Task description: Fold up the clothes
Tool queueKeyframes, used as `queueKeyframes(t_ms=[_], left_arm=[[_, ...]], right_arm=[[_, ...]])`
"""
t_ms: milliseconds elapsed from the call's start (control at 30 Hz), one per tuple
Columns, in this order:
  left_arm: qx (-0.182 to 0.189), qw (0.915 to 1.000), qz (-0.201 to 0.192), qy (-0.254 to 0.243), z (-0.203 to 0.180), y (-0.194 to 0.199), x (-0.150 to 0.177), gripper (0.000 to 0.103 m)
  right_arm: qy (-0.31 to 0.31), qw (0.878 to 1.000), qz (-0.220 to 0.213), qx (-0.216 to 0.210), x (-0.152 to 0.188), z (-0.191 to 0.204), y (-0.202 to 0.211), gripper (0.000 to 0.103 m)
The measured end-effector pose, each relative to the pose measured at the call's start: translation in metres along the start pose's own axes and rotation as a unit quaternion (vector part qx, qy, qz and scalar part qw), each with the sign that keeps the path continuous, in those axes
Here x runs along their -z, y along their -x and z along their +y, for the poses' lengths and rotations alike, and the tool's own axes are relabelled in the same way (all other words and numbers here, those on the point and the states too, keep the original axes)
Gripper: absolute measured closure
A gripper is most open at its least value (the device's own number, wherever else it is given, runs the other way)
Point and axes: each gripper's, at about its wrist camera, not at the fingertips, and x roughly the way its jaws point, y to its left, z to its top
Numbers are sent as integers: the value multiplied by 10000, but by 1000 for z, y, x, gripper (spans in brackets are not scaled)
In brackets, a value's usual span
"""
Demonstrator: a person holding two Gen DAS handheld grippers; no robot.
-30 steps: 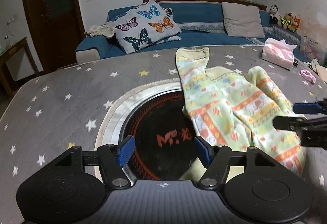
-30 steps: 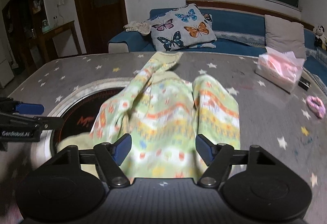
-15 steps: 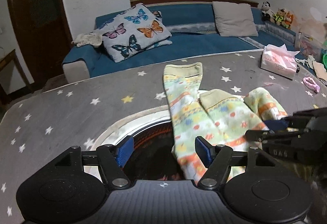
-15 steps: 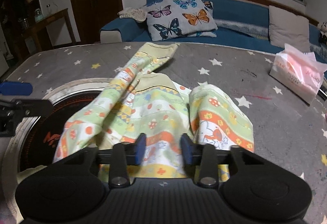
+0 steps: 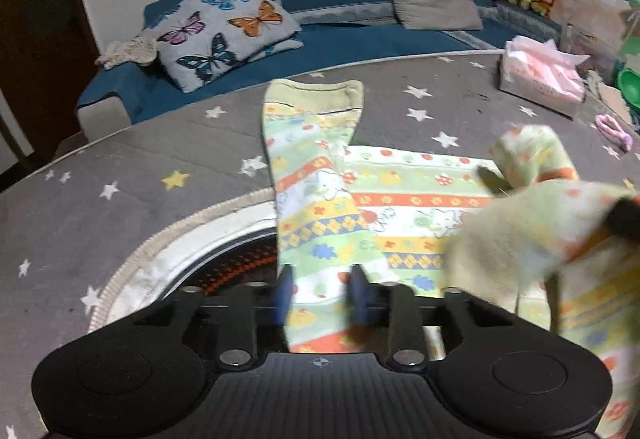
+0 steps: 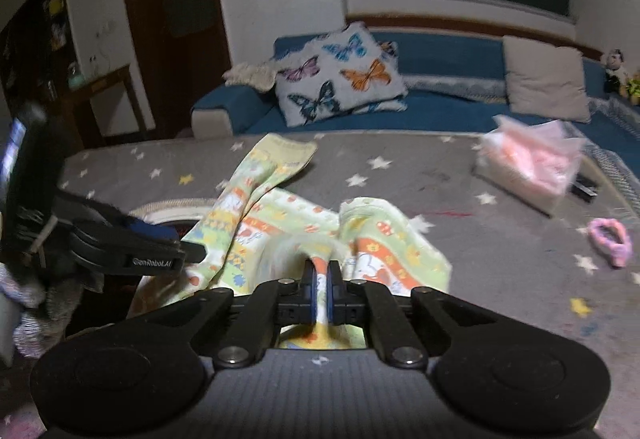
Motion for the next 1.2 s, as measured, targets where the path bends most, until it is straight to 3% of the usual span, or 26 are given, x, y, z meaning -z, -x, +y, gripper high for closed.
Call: queueKeyframes(t_ms=[100,233,533,767,933,1200], left_arm=[[-5,9999,-130,-63,-1,5,4,98],[-138,9996,-255,-24,1,13,7,103],[-681,9966,-358,289,22,34,31,103],[-942,9928,-370,644,43,58,55,103],[-1044,9908,-425,748,51,72,66,103],[-775,9927,-449,813,44,81,63,99]], right_arm=[[-179,9995,-192,173,5,-14,28,99],[-485,9969,-368,506,20,-38,63,99],[-1108,9846,-408,1289,62,-89,111,99],[-1360,9784,-359,1516,80,-105,118,99],[-1439,9769,-310,1552,91,-106,120,99],[-1559,9752,-312,1538,97,-108,123,99]])
